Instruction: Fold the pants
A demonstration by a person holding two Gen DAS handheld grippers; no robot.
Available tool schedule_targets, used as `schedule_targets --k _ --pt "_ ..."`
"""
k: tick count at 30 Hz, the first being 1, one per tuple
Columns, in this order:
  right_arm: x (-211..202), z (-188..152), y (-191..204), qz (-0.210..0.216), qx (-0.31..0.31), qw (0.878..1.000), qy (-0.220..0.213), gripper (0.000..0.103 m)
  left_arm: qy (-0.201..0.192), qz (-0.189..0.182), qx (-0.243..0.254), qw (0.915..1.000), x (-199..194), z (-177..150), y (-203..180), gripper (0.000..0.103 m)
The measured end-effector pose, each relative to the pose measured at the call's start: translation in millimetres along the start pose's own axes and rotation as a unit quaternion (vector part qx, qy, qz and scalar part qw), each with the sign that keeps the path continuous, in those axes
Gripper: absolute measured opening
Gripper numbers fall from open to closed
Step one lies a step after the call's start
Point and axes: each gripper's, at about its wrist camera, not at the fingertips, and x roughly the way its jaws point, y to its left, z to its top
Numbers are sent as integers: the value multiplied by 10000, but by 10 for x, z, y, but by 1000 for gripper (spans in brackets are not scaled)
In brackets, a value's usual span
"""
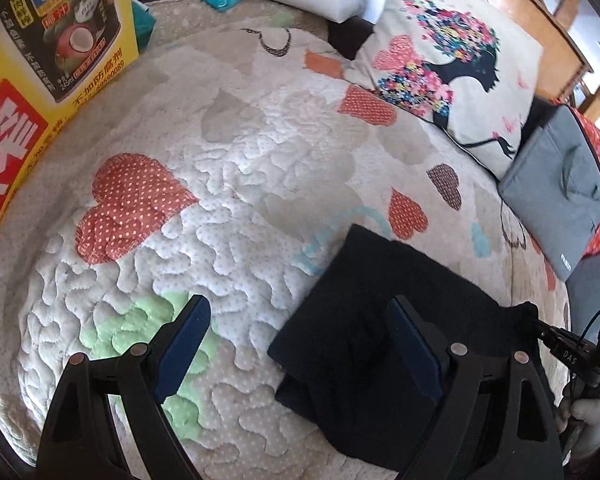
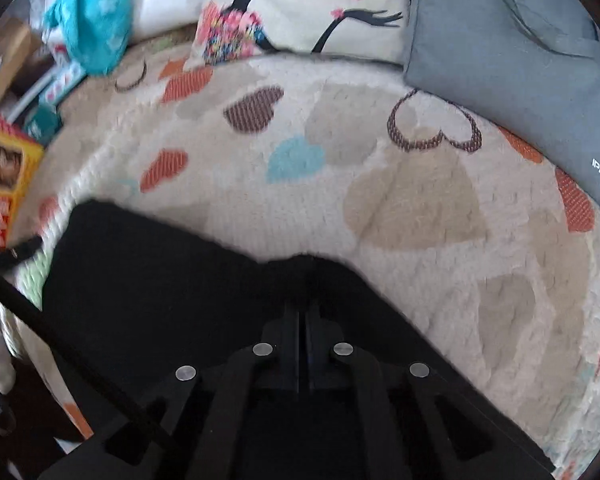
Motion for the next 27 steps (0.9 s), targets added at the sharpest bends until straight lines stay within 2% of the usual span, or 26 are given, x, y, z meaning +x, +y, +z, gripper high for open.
schedule_targets --k 7,13,15,17,20,22,25,27 --pt "277 313 -110 -290 234 9992 114 1 90 34 -118 9999 85 75 -8 89" --pt "398 260 -117 -452 200 9987 156 2 6 156 -217 9996 74 88 70 89" --pt "320 251 -149 -454 258 9985 151 12 -47 216 -281 9994 52 98 110 89" --pt "102 223 -241 -487 469 9977 -44 32 -97 244 -327 9991 19 120 141 89" --pt "-344 58 -445 -219 846 9953 -410 35 -223 266 -291 9990 -47 124 134 89" --pt "-620 -140 -643 8 1188 9917 -482 35 -372 65 -41 9993 -143 95 32 89" --pt "-837 -535 -927 475 1762 9825 -382 35 -371 -184 364 9985 -193 13 -169 89" --pt "-856 -838 -1087 614 2045 9767 -223 35 -201 -205 626 9976 -128 -81 -315 89"
